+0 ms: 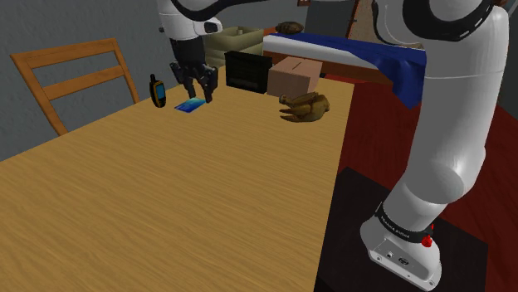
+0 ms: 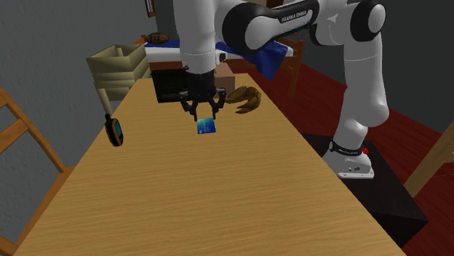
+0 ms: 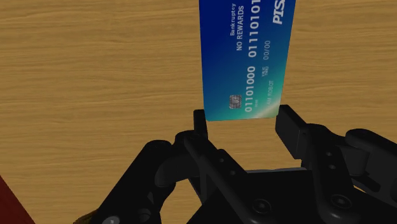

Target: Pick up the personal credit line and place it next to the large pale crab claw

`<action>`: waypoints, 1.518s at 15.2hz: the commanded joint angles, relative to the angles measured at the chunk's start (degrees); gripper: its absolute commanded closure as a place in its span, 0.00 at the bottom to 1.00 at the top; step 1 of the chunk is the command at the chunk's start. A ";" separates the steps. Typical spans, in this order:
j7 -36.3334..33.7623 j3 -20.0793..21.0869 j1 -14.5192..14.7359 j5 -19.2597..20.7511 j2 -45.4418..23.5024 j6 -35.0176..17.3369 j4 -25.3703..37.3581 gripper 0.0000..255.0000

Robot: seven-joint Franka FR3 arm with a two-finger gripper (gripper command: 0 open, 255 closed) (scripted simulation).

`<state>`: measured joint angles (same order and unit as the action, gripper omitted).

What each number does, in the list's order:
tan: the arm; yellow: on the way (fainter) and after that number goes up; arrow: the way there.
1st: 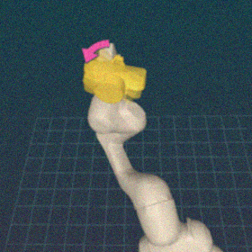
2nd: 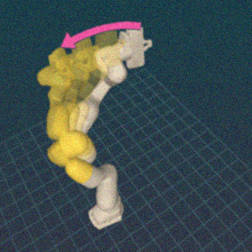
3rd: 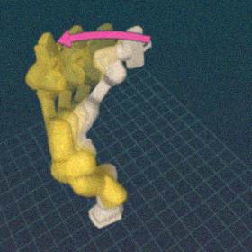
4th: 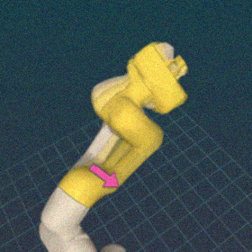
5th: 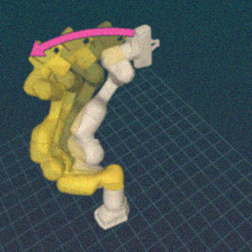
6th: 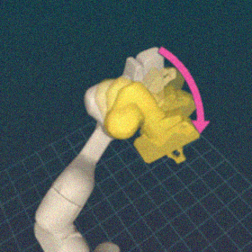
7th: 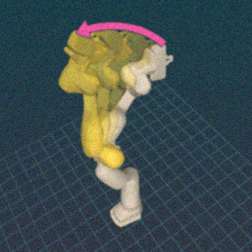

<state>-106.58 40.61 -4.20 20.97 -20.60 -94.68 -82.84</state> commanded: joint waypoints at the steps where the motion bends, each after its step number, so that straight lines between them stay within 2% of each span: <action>1: 2.14 0.63 -4.02 -3.22 5.70 -2.77 -7.03 1.00; 5: 8.50 0.13 -10.14 -10.17 16.86 -7.20 -18.86 1.00; 9: 16.02 -2.87 -13.09 -16.63 27.38 -9.98 -28.77 1.00; 12: 21.48 -6.18 -13.71 -20.22 34.34 -11.10 -35.22 1.00; 16: 28.09 -11.10 -13.63 -23.12 42.41 -11.72 -42.78 1.00; 23: 38.34 -19.79 -13.66 -24.08 54.20 -11.37 -53.60 1.00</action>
<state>-69.60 21.90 -17.65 -3.32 32.63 -106.03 -135.50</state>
